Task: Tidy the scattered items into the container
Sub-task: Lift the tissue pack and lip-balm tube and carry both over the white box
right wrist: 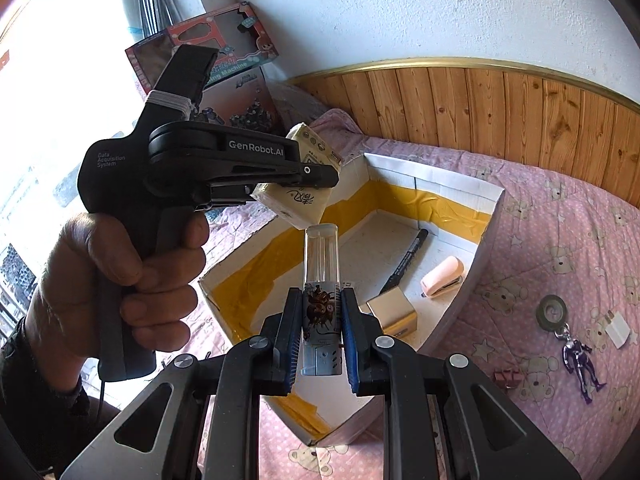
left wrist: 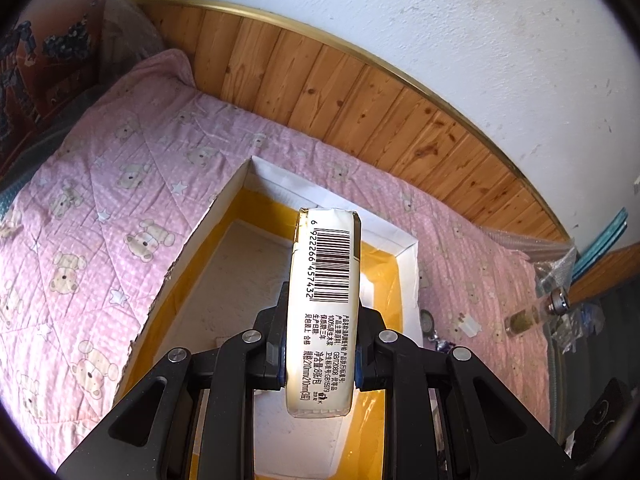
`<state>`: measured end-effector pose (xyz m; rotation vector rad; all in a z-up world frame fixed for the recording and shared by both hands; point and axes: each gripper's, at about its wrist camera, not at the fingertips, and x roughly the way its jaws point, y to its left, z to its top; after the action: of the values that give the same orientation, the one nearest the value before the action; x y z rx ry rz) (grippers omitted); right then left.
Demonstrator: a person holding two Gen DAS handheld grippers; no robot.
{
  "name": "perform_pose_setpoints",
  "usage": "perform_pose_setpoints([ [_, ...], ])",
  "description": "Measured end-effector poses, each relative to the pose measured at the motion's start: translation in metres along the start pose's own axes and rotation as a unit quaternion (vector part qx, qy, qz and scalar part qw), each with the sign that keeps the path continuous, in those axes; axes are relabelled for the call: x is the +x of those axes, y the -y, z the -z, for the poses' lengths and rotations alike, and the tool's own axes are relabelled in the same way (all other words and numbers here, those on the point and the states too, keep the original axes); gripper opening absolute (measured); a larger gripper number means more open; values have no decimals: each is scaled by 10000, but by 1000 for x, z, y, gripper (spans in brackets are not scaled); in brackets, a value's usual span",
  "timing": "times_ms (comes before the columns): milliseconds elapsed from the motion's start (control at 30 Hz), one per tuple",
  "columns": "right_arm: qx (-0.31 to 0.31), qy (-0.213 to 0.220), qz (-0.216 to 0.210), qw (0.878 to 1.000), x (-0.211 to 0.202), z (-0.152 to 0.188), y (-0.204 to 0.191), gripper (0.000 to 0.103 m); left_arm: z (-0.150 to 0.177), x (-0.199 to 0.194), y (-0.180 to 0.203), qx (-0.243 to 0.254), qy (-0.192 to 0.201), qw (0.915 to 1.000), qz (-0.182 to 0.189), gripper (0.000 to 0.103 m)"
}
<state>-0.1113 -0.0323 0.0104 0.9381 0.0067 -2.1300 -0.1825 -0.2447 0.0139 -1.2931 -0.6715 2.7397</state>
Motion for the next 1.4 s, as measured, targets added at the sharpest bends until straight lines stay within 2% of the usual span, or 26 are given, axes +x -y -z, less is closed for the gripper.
perform_pose_setpoints([
  [533, 505, -389, 145, 9979, 35, -34, 32, 20, -10, 37, -15, -26, -227, 9994, -259, 23],
  [1100, 1233, -758, 161, 9893, 69, -70, 77, 20, -22, 77, -26, -85, -439, 9978, -484, 23],
  [1400, 1349, -1045, 300, 9849, 96, -79, 88, 20, -23, 96, -18, 111, -548, 9960, -694, 23],
])
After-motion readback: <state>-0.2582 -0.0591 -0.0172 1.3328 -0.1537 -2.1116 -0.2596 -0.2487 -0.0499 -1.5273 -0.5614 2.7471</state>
